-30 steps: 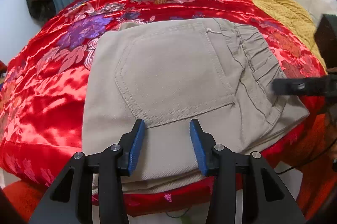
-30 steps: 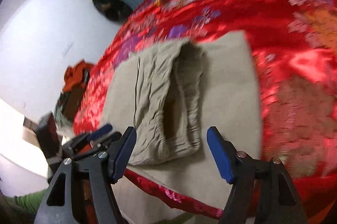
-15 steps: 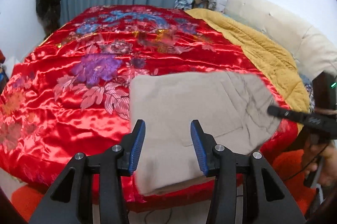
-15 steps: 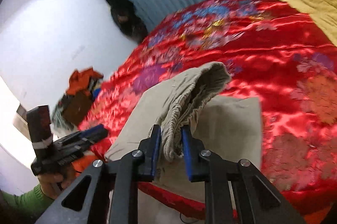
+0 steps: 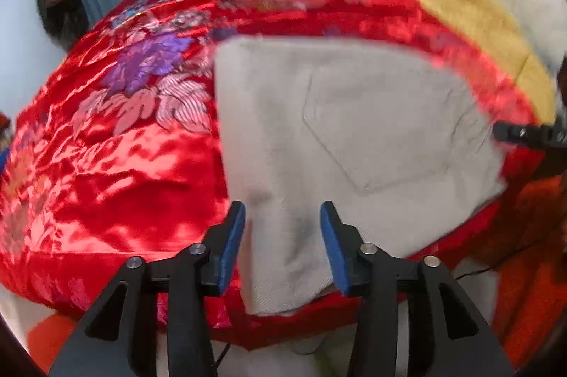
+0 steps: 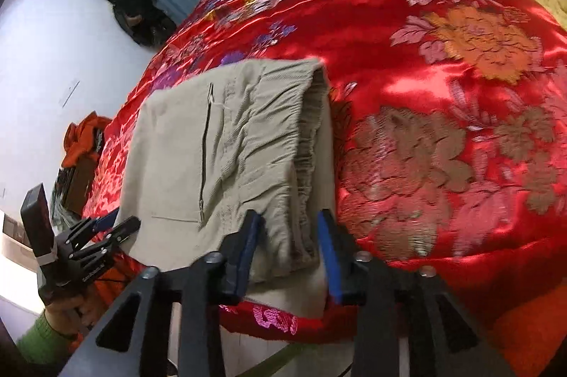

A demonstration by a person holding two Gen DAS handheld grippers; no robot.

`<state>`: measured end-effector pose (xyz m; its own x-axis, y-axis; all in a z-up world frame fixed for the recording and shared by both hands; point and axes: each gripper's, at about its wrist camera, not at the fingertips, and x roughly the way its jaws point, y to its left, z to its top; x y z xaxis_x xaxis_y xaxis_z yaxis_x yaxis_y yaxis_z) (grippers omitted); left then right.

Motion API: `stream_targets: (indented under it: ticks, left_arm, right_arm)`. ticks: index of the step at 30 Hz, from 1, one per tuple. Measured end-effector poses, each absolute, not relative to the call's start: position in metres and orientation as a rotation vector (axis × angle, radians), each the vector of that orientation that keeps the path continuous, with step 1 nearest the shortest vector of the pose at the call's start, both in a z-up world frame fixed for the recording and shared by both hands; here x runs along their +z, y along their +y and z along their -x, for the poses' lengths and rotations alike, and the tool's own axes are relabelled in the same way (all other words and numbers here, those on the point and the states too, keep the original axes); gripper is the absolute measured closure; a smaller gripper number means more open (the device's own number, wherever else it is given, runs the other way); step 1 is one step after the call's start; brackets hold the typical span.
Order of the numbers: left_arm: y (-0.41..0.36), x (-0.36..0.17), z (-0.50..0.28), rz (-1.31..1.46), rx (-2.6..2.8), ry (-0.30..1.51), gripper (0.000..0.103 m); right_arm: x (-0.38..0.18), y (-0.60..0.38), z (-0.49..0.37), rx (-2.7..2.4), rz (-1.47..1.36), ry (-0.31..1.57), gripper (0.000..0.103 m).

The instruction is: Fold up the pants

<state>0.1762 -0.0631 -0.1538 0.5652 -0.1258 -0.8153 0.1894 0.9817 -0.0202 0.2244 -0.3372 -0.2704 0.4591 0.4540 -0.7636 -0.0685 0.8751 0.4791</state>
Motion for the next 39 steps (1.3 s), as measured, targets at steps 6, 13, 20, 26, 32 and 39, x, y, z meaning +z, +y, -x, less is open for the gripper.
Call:
stream_targets:
  ticks: [6, 13, 20, 26, 32, 39]
  left_arm:
    - [-0.009, -0.119, -0.168, 0.037, -0.185, 0.857, 0.02]
    - [-0.027, -0.151, -0.13, -0.204, -0.288, 0.911, 0.019]
    - [-0.068, -0.187, -0.128, -0.432, -0.198, 0.9, 0.019]
    - [-0.047, -0.186, -0.142, -0.274, -0.045, 0.914, 0.022]
    - [-0.014, -0.186, -0.145, -0.046, -0.04, 0.987, 0.023]
    - [0.03, -0.205, -0.145, 0.37, -0.104, 1.101, 0.025]
  right_arm:
    - [-0.208, -0.331, -0.228, 0.413, -0.352, 0.886, 0.058]
    - [-0.28, -0.295, -0.257, 0.421, -0.283, 1.047, 0.052]
    - [-0.285, -0.295, -0.253, 0.404, -0.251, 1.001, 0.052]
    - [-0.292, -0.305, -0.252, 0.326, -0.25, 1.026, 0.039]
    - [-0.303, -0.323, -0.253, 0.358, -0.388, 1.051, 0.036]
    - [-0.304, -0.319, -0.253, 0.355, -0.341, 1.056, 0.036]
